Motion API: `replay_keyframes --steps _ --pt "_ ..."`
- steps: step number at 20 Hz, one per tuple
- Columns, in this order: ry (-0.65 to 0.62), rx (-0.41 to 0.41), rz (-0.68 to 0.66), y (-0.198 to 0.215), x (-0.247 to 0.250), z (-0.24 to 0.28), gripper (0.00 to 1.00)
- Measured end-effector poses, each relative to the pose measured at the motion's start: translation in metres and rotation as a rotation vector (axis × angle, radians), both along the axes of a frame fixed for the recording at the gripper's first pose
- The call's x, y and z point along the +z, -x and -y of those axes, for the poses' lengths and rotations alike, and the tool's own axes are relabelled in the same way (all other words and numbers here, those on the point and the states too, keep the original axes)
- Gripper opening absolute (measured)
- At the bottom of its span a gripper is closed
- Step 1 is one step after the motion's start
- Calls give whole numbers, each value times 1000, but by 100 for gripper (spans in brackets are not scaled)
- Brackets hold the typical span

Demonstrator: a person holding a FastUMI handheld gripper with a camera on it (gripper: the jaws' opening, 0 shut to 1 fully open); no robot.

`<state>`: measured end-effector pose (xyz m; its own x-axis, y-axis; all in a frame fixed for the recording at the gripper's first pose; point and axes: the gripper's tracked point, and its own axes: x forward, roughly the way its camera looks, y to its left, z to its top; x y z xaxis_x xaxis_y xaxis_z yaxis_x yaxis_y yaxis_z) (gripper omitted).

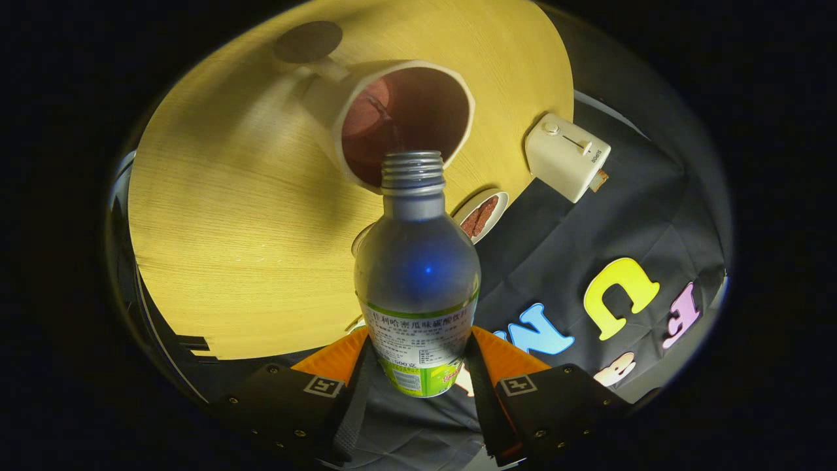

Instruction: Take the bottle from table, then pour the juice into the cup, finally place the bottle on the coaster

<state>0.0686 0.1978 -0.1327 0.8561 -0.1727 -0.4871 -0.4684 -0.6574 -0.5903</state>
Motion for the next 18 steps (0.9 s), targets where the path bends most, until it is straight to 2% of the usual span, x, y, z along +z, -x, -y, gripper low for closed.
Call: replay_keyframes --steps 11,18 --pt "-8 8 7 -3 0 4 72" --pt "-161 -73 -24 -1 -14 13 72"
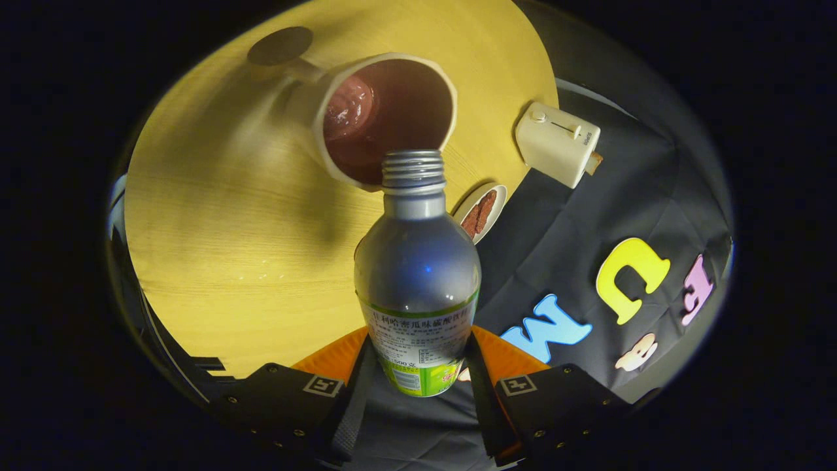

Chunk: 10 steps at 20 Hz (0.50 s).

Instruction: Take the bottle from table, then pour the juice into the cup, finally place the bottle on the coaster

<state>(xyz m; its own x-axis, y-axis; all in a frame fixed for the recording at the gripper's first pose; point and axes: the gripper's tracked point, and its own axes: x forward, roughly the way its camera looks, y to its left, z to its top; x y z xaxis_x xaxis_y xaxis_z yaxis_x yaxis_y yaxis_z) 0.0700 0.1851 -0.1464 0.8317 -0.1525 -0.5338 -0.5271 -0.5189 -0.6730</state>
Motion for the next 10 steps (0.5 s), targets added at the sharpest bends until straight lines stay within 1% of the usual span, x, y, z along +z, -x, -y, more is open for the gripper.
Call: replay_keyframes --steps 4,9,10 --pt "-142 -80 -34 7 -15 11 72" --pt "-436 -229 -125 22 -40 17 72" --pt "-477 -256 -143 24 -44 19 72"
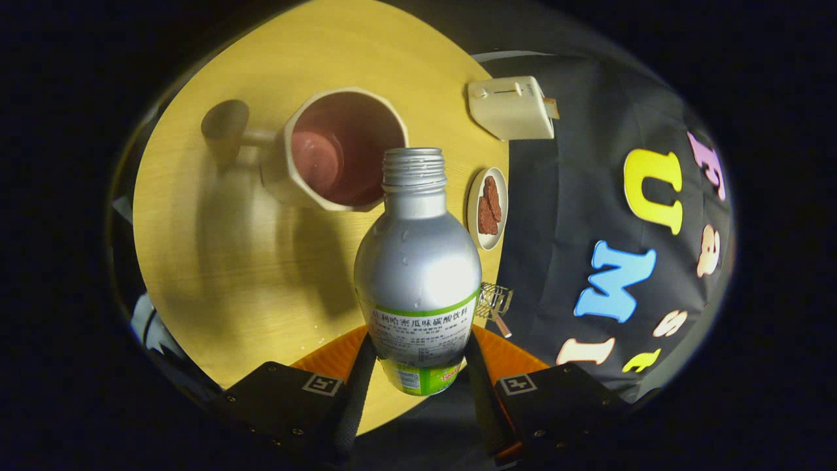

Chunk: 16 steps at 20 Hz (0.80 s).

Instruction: Take the bottle from table, then pour the juice into the cup, finally place the bottle on the coaster

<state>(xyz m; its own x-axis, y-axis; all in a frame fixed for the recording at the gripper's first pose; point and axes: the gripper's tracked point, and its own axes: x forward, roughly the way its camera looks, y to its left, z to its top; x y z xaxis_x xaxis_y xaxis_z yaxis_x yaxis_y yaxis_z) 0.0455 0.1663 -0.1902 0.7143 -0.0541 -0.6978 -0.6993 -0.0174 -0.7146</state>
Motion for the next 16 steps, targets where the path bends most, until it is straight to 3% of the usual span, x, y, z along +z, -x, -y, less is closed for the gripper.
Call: replay_keyframes --steps 4,10,16 --pt "-167 -94 -30 -1 -13 7 72" --pt "-470 -303 -108 -8 -37 13 72" --pt "-715 -406 -145 -27 -39 9 73"
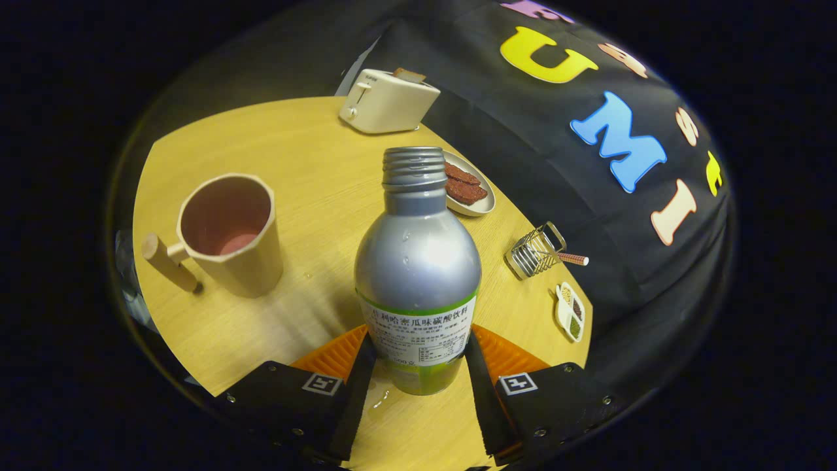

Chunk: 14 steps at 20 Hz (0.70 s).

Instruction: Take the bottle from table, then pour the juice into the cup, finally place the bottle on the coaster

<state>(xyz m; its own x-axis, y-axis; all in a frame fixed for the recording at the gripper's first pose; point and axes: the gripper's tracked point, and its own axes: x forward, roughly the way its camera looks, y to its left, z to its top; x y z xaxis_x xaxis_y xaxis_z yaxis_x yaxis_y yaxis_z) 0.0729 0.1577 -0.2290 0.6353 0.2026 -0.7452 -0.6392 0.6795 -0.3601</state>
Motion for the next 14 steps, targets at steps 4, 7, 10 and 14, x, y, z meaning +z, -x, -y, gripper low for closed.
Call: replay_keyframes --steps 4,7,10,14 --pt "-153 -73 31 -22 6 -6 73" --pt "-233 -98 70 -42 9 -10 73" --pt "-312 -143 106 -60 10 -12 72" --pt "-438 -209 132 -77 8 -18 73"
